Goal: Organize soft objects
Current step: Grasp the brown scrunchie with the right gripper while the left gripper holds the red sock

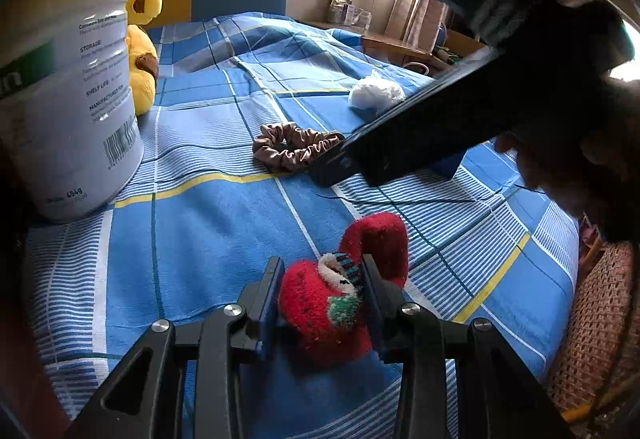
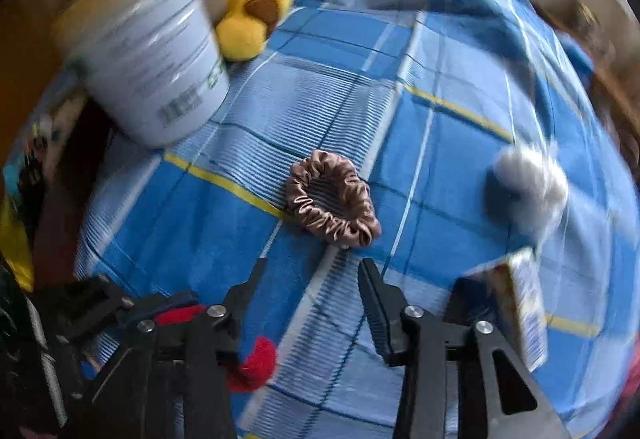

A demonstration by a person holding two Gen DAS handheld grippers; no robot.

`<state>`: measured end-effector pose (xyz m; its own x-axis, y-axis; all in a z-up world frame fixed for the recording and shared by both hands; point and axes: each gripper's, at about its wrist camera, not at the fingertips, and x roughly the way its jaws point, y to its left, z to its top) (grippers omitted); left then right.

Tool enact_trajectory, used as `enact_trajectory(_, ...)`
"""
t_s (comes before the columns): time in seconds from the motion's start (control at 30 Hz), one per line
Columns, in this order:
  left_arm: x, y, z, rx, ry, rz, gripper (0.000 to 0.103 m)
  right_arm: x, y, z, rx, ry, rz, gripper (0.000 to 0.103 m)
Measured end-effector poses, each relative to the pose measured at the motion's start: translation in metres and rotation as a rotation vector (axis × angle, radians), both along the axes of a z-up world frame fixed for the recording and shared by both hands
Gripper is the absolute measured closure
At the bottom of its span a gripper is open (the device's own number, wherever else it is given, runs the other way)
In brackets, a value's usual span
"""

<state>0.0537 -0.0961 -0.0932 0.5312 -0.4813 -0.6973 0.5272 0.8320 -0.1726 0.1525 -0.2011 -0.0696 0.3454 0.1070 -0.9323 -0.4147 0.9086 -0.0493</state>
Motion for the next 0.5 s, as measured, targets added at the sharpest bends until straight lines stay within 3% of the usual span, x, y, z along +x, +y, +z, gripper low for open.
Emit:
enact_trajectory(0.2, 0.001, 0.001, -0.001, -0.013, 0.011, 0.0, 0.062, 0.038, 0.03, -0.015, -0.198, 0.007, 0.121, 0.049)
enact_trajectory(0.37, 0.002, 0.002, -0.001, -0.022, 0.018, -0.001, 0.062, 0.058, 0.033, -0.022, -0.162, 0.05, 0.134, 0.049)
enact_trajectory(0.5, 0.004, 0.003, -0.001, -0.027, 0.022, -0.001, 0.062, 0.055, 0.042, -0.019, -0.214, 0.057, 0.195, 0.049)
